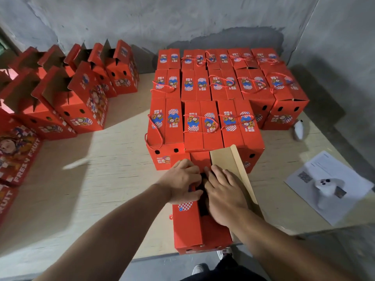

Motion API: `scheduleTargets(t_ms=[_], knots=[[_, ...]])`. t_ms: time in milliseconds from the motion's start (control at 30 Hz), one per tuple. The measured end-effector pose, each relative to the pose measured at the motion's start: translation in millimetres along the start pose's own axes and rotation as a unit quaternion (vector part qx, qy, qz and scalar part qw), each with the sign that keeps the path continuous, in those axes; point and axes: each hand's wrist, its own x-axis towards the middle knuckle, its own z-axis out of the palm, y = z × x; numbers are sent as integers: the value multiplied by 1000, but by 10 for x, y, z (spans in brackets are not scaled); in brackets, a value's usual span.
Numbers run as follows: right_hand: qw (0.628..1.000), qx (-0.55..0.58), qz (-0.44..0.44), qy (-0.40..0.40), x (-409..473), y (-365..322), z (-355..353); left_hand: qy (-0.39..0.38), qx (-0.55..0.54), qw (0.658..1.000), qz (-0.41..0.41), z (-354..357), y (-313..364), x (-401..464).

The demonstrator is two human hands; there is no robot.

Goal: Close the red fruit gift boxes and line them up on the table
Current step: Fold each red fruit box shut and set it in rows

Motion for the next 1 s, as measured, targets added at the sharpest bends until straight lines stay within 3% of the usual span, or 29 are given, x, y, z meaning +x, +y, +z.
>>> scheduleTargets(t_ms=[300, 400, 467, 533, 633, 767, 933, 1000], knots=[[995, 72, -17, 71, -16, 84, 83, -102, 53, 993, -18, 60, 52, 125], [990, 85, -12, 113, -22, 130, 83, -11, -38, 996, -76, 61, 192, -36], [987, 73, -21, 144, -70, 97, 83, 90, -88, 980, -153, 126, 366, -248], [985, 55, -44, 160, -148, 8, 137, 133, -119, 959, -222, 224, 550, -501], [986, -2, -48, 159, -251, -127, 222, 120, -150, 946, -262, 360, 801, -813], [990, -33, -23, 138, -259, -188, 148, 88, -98, 951, -279, 416, 1145, -954], [993, 56, 2, 101, -365, -169, -122, 90, -63, 965, -236, 331, 1269, -855], [982, 117, 22, 148, -454, -132, -318, 83, -48, 969, -226, 318, 1258, -827]])
